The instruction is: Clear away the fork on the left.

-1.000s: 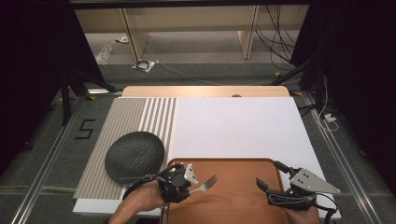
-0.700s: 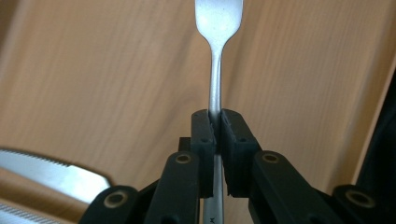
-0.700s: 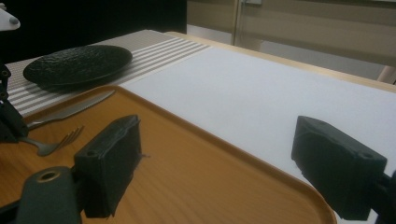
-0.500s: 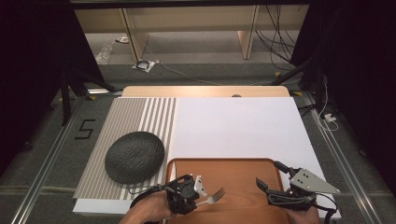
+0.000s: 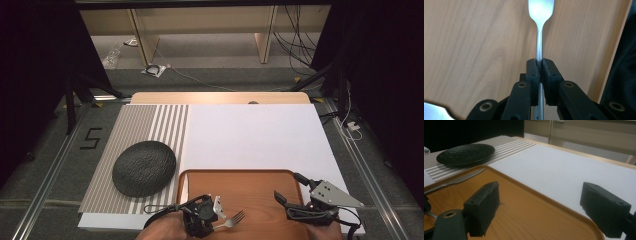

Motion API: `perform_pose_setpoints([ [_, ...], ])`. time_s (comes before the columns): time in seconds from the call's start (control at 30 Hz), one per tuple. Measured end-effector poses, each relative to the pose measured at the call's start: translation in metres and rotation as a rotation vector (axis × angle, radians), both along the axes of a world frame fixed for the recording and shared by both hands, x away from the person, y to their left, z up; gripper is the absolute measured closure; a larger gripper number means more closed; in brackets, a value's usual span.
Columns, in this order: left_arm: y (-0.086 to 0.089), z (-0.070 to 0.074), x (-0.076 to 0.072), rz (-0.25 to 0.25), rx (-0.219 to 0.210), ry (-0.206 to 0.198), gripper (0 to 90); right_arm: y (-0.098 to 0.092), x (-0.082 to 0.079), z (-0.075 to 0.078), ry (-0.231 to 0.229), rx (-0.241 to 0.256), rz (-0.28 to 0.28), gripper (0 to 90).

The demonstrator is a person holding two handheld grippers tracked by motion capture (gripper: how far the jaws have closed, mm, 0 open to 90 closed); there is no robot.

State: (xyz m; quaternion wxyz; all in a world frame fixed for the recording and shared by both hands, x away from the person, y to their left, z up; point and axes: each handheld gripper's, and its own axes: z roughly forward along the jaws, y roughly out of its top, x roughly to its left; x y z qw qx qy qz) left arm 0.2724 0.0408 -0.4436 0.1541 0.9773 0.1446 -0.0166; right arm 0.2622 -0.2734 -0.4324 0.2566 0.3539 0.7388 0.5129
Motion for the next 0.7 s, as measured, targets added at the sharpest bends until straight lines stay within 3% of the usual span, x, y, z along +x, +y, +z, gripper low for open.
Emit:
perform_pose_setpoints([
  [0.7, -0.0048, -0.0090, -0.0023, -0.008, 0.020, 0.037, 82.9, 0.0008, 0.0005, -0.0005, -0.004, 0.008, 0.003, 16.8],
])
